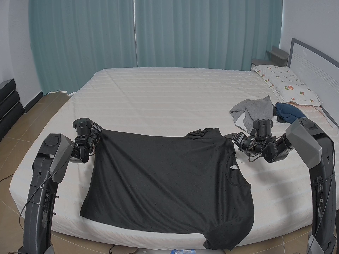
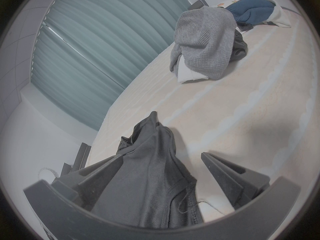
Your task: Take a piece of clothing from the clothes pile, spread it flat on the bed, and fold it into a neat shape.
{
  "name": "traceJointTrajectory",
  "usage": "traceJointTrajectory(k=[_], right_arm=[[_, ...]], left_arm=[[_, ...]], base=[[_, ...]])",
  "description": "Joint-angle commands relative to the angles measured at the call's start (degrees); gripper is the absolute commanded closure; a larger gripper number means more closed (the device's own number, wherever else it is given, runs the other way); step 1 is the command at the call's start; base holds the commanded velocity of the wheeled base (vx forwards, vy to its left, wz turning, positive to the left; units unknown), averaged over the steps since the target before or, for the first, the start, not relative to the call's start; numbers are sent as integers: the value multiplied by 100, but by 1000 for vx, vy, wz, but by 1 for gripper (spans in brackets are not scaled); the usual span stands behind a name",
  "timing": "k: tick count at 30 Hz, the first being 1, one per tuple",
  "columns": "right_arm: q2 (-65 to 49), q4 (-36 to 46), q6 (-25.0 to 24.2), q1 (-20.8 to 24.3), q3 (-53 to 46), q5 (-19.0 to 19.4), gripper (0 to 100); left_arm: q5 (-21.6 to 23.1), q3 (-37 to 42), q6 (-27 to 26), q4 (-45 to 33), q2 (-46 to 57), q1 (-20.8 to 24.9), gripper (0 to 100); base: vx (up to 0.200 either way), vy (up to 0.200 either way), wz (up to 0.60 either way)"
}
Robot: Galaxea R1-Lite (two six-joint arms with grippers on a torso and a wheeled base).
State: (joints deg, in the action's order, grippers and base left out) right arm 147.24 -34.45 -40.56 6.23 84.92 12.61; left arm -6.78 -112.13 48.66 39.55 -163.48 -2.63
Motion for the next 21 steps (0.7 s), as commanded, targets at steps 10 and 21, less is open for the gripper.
traceJointTrajectory(k=[10, 21], right_arm=[[156, -9, 30, 89, 25, -12, 0], [270, -35, 39, 142, 121, -118, 0]], left_arm=[[-192, -246, 3, 88, -149, -159, 100], [-210, -246, 3, 229, -149, -238, 100]], base=[[0, 0, 0], [0, 0, 0]])
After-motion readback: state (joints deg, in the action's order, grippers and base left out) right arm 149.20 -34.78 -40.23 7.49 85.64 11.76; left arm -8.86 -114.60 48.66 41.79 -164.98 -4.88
